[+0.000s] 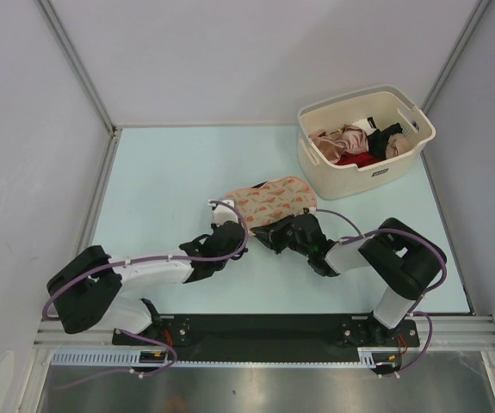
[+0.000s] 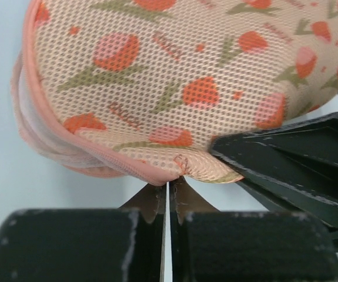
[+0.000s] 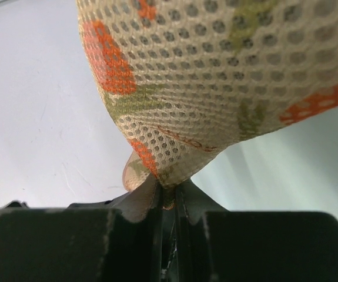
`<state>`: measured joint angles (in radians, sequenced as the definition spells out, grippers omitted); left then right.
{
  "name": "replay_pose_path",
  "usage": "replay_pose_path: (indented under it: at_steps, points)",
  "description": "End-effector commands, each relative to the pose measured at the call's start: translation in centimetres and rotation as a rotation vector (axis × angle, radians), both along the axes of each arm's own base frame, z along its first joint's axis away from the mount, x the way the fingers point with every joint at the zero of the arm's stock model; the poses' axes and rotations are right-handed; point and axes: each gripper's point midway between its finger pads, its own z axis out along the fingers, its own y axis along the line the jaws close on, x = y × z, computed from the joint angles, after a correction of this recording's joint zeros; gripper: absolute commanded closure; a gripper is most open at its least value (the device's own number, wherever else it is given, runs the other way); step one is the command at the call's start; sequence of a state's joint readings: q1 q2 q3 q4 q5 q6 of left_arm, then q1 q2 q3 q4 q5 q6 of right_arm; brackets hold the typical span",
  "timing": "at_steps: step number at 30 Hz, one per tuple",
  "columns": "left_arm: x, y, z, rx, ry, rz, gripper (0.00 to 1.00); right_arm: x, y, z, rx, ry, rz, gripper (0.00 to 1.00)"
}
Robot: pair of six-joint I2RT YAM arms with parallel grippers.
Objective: Place the bra in the laundry bag and zip it closed
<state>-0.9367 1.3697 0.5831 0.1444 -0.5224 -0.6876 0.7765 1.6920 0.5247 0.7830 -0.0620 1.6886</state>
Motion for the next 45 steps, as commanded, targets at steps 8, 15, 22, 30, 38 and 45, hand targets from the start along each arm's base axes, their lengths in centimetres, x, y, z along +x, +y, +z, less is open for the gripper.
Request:
replay_pose_path:
  at_steps: [8, 15, 22, 30, 38, 45]
  points:
    - [-1.9, 8.1, -3.3, 0.004, 0.165, 0.271, 1.00, -0.5, -2.6, -1.8, -0.070, -0.032, 0.108, 1.00]
    - [-2.0, 7.1, -2.0, -0.100, 0.117, 0.140, 1.00, -0.4, -1.2, -3.3, -0.161, -0.081, 0.392, 1.00]
    - [-4.1, 4.1, -1.7, -0.224, 0.149, 0.020, 1.00, 3.1, -0.4, -3.4, -0.409, -0.199, 0.476, 0.92]
    - [-5.1, -0.6, -0.9, -0.374, 0.197, -0.094, 1.00, 3.1, -1.5, -2.0, -0.437, -0.276, 0.477, 0.32]
    - [-4.0, -3.7, 1.8, -0.422, 0.169, -0.167, 1.00, -1.8, -0.9, -0.2, -0.261, -0.319, 0.468, 0.18]
    - [-4.4, -4.2, 1.5, -0.413, 0.180, -0.184, 1.00, -2.3, 1.5, 0.0, -0.103, -0.291, 0.450, 0.58]
